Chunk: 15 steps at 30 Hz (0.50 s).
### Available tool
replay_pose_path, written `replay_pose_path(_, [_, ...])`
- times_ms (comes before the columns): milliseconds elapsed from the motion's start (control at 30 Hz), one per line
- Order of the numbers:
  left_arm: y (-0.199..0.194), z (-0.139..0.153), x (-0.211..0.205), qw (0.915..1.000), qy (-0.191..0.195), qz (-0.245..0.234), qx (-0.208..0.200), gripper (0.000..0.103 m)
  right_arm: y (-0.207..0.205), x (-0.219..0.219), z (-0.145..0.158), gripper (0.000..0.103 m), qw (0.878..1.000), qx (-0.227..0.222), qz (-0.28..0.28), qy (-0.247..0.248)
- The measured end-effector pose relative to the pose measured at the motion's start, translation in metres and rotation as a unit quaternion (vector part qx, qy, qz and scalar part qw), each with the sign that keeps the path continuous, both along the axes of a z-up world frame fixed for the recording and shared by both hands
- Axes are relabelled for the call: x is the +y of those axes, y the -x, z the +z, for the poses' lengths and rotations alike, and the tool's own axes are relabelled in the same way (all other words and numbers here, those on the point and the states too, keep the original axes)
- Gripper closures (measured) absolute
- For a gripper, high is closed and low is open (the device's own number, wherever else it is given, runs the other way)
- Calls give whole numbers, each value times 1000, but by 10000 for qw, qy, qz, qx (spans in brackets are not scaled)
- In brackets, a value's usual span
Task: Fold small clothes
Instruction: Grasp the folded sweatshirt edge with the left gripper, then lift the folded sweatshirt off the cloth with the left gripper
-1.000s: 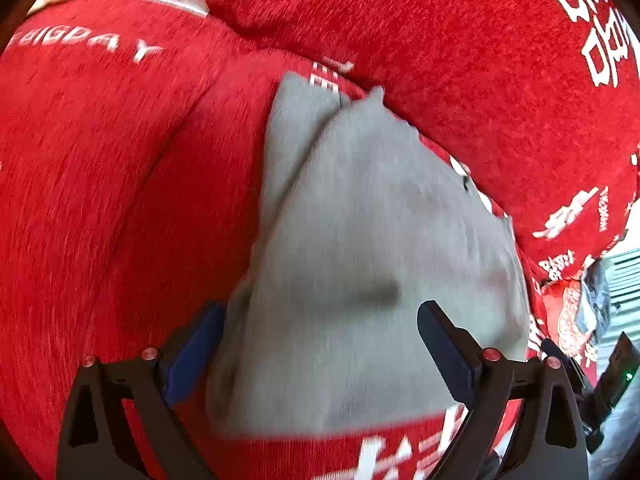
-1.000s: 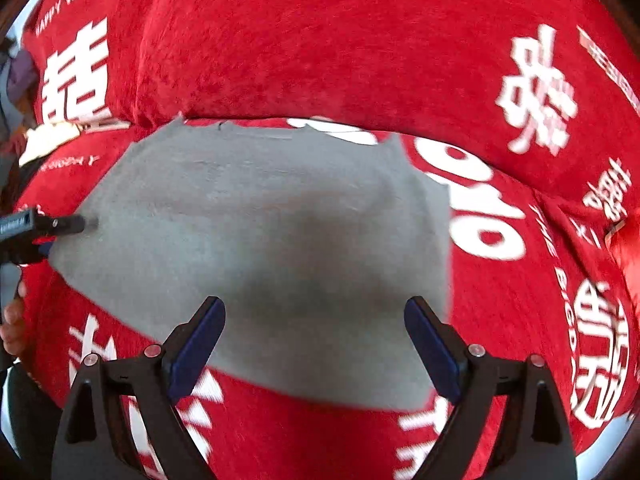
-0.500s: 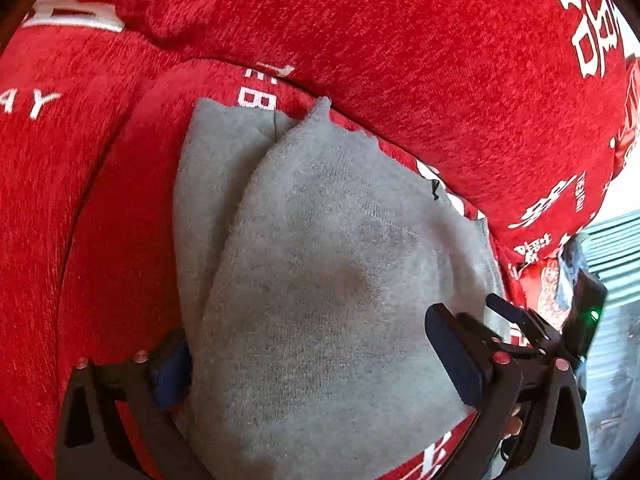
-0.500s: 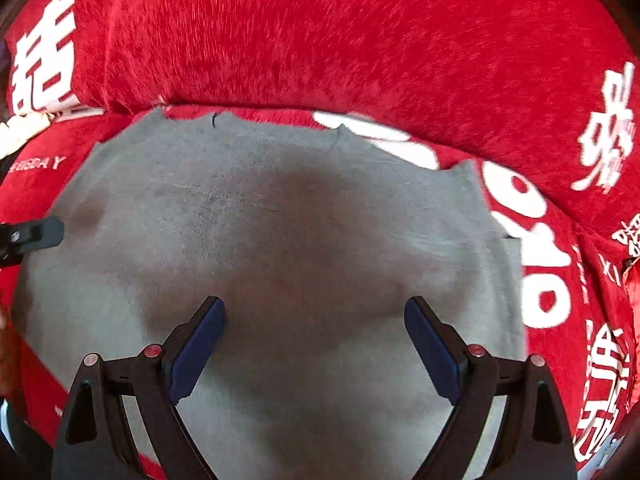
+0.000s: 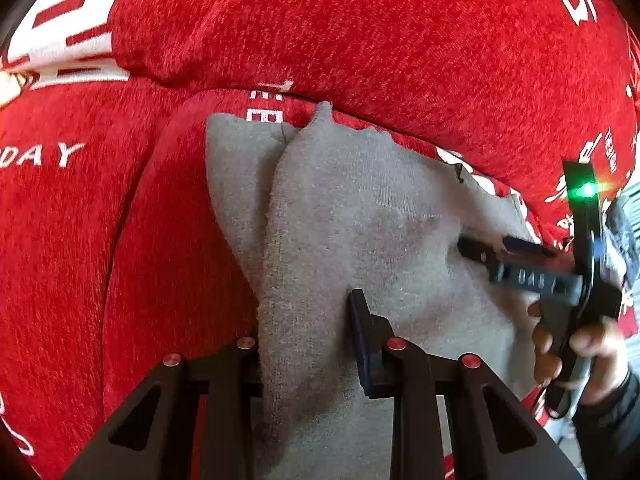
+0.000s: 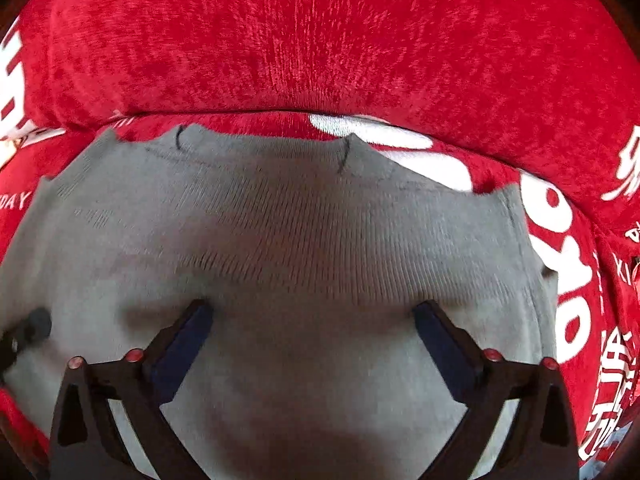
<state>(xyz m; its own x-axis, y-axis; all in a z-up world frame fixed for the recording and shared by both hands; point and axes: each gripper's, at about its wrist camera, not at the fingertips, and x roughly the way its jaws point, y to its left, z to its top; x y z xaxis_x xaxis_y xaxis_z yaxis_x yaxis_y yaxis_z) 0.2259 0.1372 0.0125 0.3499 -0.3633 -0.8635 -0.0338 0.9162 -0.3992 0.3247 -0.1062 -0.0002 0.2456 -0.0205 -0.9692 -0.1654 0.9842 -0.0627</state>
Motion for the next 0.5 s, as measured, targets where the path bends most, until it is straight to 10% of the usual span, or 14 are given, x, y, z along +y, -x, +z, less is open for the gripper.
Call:
replay_pose_path(100, [-1, -4, 1, 10000, 47, 51, 27, 72, -8, -2, -3, 1, 9999, 65, -46, -119])
replay_pose_path(167, [-3, -7, 1, 9999, 47, 93, 114, 51, -8, -3, 1, 1, 9999, 86, -30, -109])
replay_pose_path(500, [-5, -3, -7, 9998, -162, 104, -53, 71, 29, -14, 33, 1, 9982, -178, -122, -559])
